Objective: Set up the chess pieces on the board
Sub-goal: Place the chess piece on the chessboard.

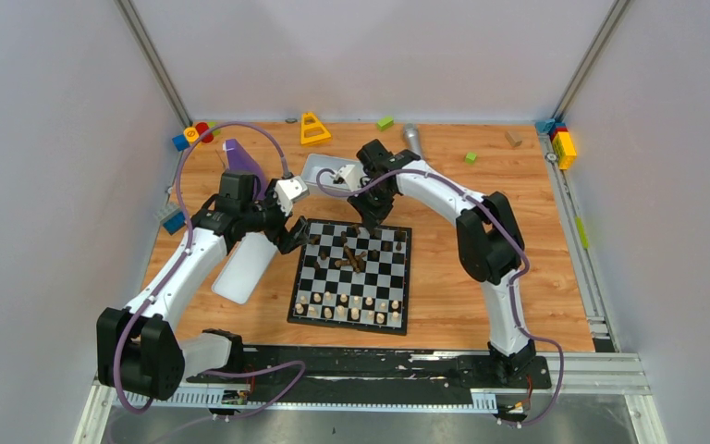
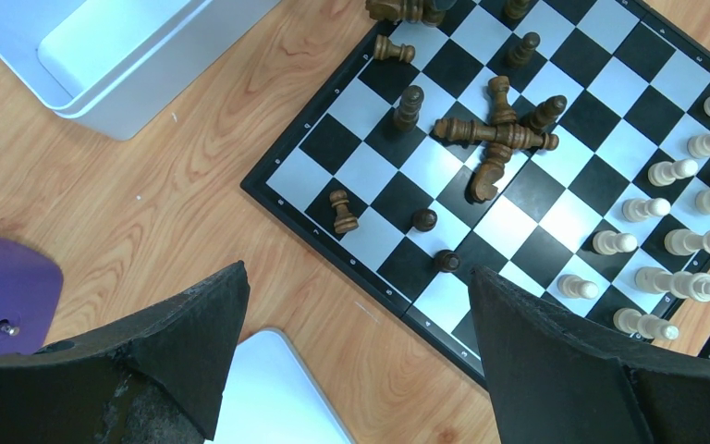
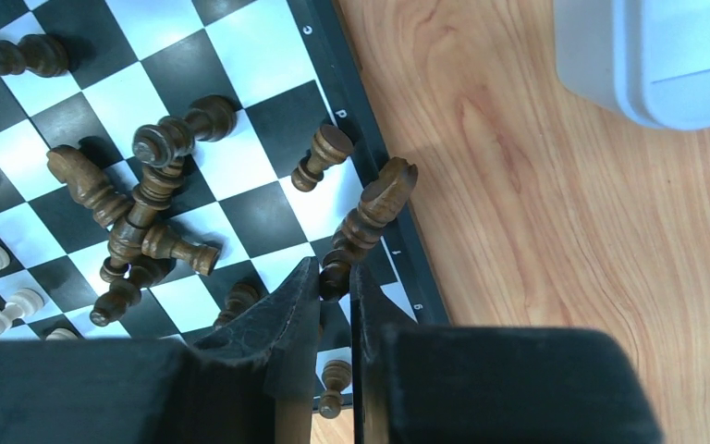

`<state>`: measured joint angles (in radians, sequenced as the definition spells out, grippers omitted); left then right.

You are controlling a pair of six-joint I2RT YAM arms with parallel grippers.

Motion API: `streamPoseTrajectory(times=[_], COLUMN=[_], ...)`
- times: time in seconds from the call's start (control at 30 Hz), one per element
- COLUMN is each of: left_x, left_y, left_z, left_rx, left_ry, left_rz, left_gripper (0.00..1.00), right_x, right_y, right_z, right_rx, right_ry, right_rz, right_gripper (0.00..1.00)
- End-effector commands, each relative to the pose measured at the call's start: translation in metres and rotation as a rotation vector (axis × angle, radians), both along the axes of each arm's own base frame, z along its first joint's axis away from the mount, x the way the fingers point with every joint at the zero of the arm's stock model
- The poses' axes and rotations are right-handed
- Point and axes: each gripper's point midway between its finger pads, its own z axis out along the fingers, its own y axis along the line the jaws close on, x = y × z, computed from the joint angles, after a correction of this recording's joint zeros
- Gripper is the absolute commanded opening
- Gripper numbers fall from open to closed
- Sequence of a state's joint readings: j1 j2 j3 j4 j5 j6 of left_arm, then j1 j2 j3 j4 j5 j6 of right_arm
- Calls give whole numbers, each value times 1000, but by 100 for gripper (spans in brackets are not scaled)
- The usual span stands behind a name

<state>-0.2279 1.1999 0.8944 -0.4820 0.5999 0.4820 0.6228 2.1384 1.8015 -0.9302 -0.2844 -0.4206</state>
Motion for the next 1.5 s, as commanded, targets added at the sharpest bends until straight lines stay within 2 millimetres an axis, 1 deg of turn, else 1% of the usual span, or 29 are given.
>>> streamPoseTrajectory(times=[0.0, 0.23, 0.4, 0.7, 0.83, 0.93, 1.03, 1.13, 1.17, 1.2, 1.23, 1.27, 1.3, 1.33, 1.37, 1.4, 1.43, 1.47], left_x=[-2, -1, -1, 2, 4, 8, 13, 21, 26, 31, 34, 39, 43, 49, 53, 57, 61, 66], left_y=[-1, -1, -1, -2, -3, -7, -13, -20, -22, -26, -28, -31, -34, -37, -40, -43, -45, -48], left_z=[7, 8, 7, 10, 9, 10, 13, 20, 21, 27, 25, 32, 28, 35, 30, 37, 31, 32], left_rx=[-1, -1, -1, -1, -4, -22, -45, -79, -84, -100, -104, -120, -125, -146, -151, -169, -175, -182], left_ry=[-46, -47, -47, -55, -57, -57, -58, -74, -75, -89, -77, -90, -70, -74, -49, -48, -20, -14], left_rz=[-21, -21, -23, -27, -31, -36, -52, -74, -78, -88, -91, -98, -100, -102, -101, -104, -101, -105], left_gripper=[96, 96, 96, 96, 96, 96, 95, 95, 95, 95, 95, 94, 94, 94, 94, 93, 93, 92], right_x=[6, 1, -3, -5, -4, -1, 2, 1, 1, 0, -1, -2, -3, -4, -5, -5, -5, -6], right_y=[-11, -15, -19, -22, -20, -18, -17, -16, -15, -14, -13, -12, -12, -11, -11, -11, -11, -11], right_z=[12, 10, 13, 12, 17, 25, 33, 43, 46, 52, 56, 60, 64, 69, 72, 74, 75, 75], right_rx=[-8, -22, -28, -39, -23, 2, 17, 38, 46, 57, 69, 80, 88, 98, 105, 109, 110, 109], right_ry=[-38, -29, -27, -16, -21, -29, -45, -57, -62, -67, -70, -74, -79, -84, -89, -92, -93, -94], right_rz=[-22, -14, -2, -1, -6, -13, -11, -3, 0, 3, 8, 11, 15, 19, 23, 23, 25, 26], right_gripper=[0, 0, 0, 0, 0, 0, 0, 0, 0, 0, 0, 0, 0, 0, 0, 0, 0, 0])
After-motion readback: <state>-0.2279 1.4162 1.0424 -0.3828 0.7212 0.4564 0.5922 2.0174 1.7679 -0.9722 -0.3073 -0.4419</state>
